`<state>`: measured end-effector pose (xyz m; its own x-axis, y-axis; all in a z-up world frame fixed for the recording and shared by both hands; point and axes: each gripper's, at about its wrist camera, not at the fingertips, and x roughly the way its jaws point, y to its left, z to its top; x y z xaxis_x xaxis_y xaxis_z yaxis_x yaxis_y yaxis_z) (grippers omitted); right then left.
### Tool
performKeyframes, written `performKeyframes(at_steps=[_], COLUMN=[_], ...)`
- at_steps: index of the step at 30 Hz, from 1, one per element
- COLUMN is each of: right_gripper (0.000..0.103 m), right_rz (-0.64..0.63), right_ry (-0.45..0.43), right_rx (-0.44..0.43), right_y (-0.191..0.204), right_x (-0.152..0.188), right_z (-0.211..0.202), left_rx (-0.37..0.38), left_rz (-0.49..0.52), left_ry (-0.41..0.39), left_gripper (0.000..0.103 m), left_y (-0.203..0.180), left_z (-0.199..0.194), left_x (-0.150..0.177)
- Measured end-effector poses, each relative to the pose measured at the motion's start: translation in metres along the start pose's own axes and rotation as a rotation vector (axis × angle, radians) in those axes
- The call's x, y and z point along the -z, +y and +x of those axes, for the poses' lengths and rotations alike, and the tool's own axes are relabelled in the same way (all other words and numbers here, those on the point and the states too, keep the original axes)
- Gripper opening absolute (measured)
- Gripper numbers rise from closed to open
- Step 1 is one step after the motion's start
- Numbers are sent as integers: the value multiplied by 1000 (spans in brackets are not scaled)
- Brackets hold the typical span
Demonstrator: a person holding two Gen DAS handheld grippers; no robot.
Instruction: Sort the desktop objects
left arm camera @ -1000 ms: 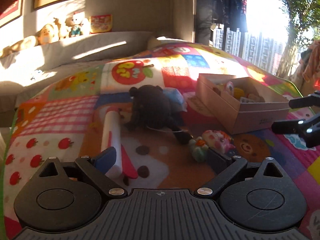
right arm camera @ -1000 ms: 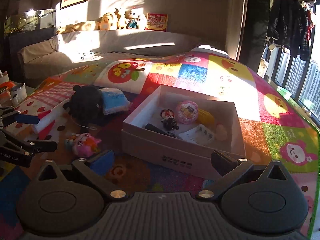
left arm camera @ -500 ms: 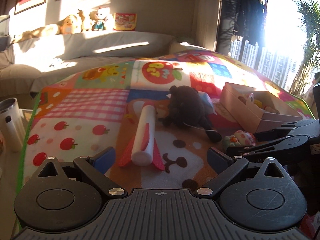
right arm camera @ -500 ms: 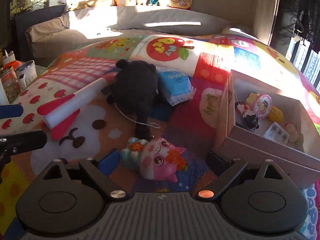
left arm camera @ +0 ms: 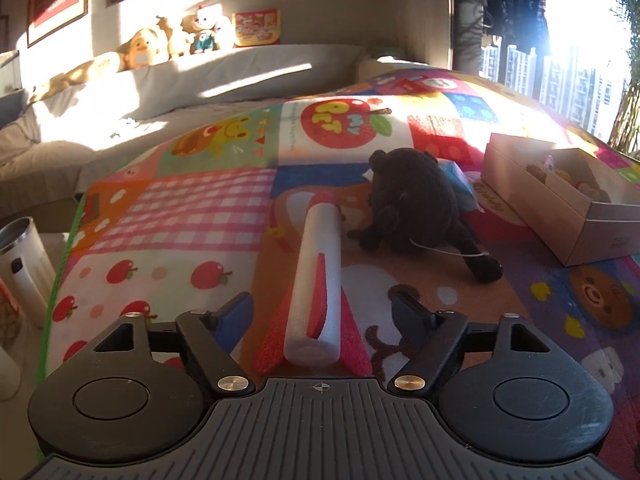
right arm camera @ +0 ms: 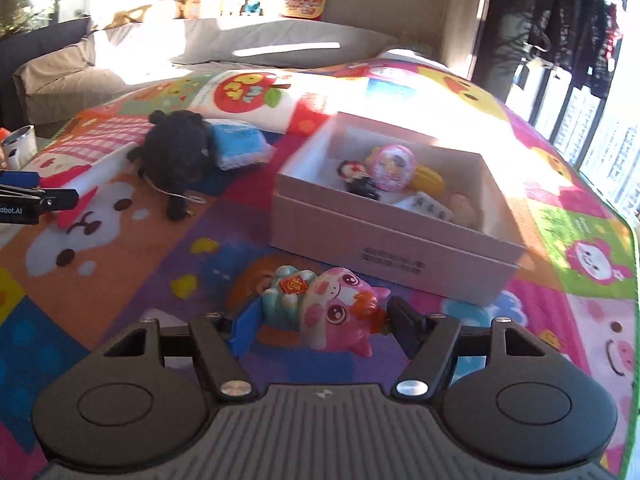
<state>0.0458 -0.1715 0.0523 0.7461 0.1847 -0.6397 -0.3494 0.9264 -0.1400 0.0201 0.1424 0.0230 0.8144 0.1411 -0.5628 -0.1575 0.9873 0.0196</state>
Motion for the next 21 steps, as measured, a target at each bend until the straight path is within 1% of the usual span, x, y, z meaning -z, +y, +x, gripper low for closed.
performKeyframes(at_steps=[2,4,6,7,8,11,14,15,16,17,19,21], right_gripper=[69,69,69,69,70,74,80,80,82,86,89,91], right_rz=[45,75,99,113,125,145,157,159,168,177,206,231], right_ry=[8,10,12,16,20,-2,-11,-12,-22,-29,-39,-35], right_rx=[43,85,107,111,111,116,113,109,104,103,95,84], right_y=[-19,-33,-43,-47,-49,-49,-48,-48,-50,-51,-55,-60], right_x=[8,16,23,27,30,34,38,38,38,39,40,41], right_z=[-1,-1,2,4,7,12,15,15,13,12,11,12], left_rx=[1,24,45,59,68,76,65,58,41,13,-22,-29], left_rz=[-6,0,24,35,44,84,116,132,160,193,237,253], left_ry=[-8,-41,-74,-91,-105,-112,-83,-73,-66,-60,-36,-4], left_gripper=[79,79,85,92,97,97,97,97,97,97,96,85], left_y=[-3,-9,-21,-27,-34,-56,-77,-83,-90,-97,-104,-106], left_z=[1,-5,-9,-10,-10,3,28,37,47,57,74,85], left_x=[-8,-18,-29,-35,-39,-52,-62,-65,-67,-67,-67,-66])
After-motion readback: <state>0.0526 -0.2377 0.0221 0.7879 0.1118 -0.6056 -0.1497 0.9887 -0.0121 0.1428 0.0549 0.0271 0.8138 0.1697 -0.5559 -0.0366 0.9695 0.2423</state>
